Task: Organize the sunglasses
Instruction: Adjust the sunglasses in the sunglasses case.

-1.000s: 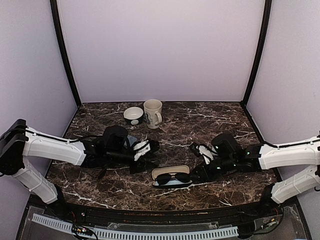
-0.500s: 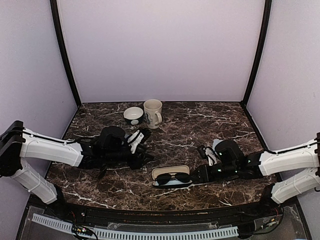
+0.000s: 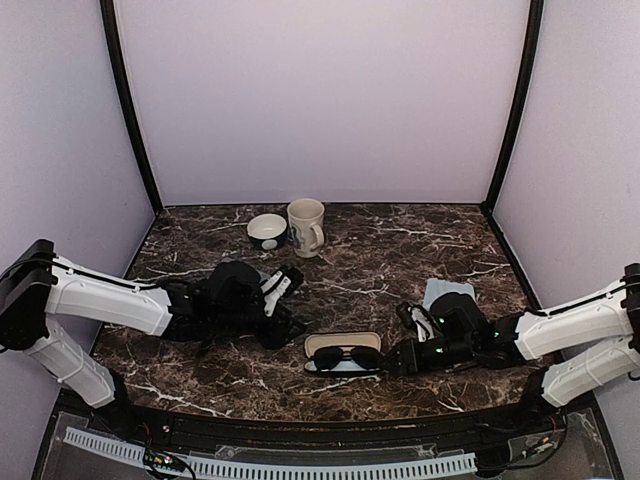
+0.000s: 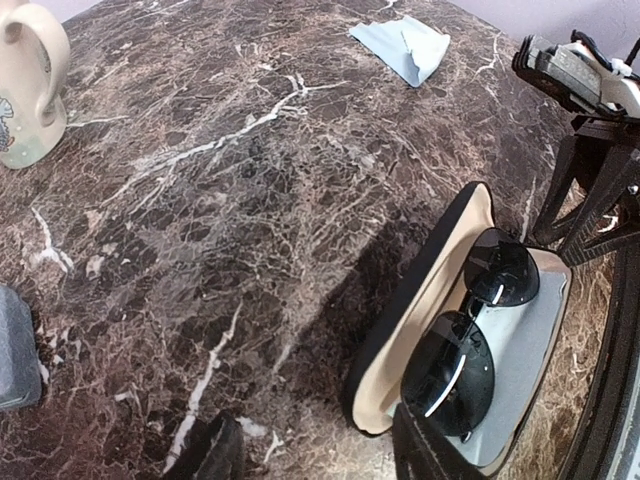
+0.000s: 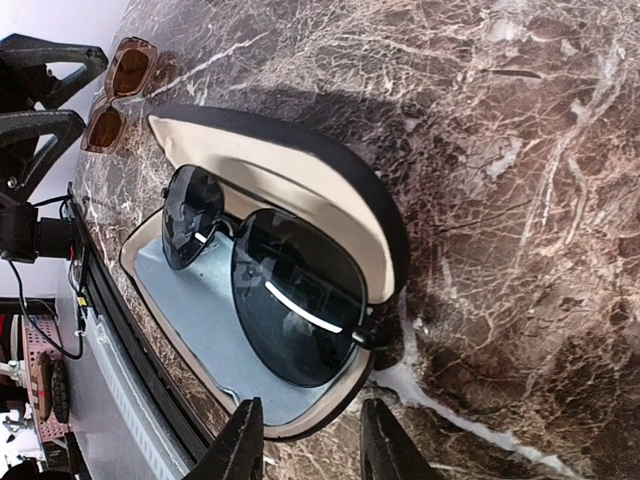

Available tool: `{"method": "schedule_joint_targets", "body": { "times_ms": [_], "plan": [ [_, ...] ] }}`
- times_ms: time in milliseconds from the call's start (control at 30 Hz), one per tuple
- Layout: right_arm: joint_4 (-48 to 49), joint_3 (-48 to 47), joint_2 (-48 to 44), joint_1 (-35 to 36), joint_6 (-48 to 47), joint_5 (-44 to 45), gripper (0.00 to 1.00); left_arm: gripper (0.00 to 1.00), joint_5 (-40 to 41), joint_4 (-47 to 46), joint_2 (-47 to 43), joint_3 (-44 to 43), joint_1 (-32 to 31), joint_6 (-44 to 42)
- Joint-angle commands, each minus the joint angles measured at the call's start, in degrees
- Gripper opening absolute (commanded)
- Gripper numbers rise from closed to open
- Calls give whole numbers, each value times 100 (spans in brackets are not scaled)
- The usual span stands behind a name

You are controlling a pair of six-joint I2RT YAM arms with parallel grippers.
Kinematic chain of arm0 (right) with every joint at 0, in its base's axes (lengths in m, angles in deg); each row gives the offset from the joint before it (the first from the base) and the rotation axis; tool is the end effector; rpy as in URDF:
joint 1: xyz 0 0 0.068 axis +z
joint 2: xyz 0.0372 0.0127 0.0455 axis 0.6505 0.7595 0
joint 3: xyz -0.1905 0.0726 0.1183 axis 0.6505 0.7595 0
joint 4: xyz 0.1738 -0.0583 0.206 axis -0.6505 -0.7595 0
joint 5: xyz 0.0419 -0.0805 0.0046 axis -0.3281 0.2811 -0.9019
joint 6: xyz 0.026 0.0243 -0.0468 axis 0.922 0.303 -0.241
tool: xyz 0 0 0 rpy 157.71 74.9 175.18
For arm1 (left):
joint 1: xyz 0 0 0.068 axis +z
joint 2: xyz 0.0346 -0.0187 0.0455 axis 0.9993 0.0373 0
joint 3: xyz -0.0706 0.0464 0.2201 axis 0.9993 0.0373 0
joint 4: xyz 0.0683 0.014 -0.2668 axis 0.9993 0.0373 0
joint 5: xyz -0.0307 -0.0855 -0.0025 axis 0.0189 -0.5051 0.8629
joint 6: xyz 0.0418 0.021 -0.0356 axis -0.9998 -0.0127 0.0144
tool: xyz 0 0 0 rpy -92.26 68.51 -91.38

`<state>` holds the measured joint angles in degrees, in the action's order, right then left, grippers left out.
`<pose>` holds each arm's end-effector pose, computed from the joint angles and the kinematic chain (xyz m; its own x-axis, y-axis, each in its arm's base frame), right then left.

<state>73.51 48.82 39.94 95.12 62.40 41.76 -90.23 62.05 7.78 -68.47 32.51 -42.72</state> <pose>0.1339 0.2061 0.0866 -0.9128 -0.0689 -0.4025 -0.3417 0.6685 0.6605 0.1849 -0.2701 0.1363 -0.4278 0.3408 -0.8372 0.7801 0.6070 -0.1516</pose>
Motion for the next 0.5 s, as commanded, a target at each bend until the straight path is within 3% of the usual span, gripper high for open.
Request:
{"method": "schedule_joint_targets", "body": {
  "times_ms": [0,467],
  "plan": [
    [378,168,76,105,132,25,33,52,22,215,4,-136,-123,172],
    [654,393,310,315,132,25,33,50,-348,719,-108,-163,-314,544]
  ]
}}
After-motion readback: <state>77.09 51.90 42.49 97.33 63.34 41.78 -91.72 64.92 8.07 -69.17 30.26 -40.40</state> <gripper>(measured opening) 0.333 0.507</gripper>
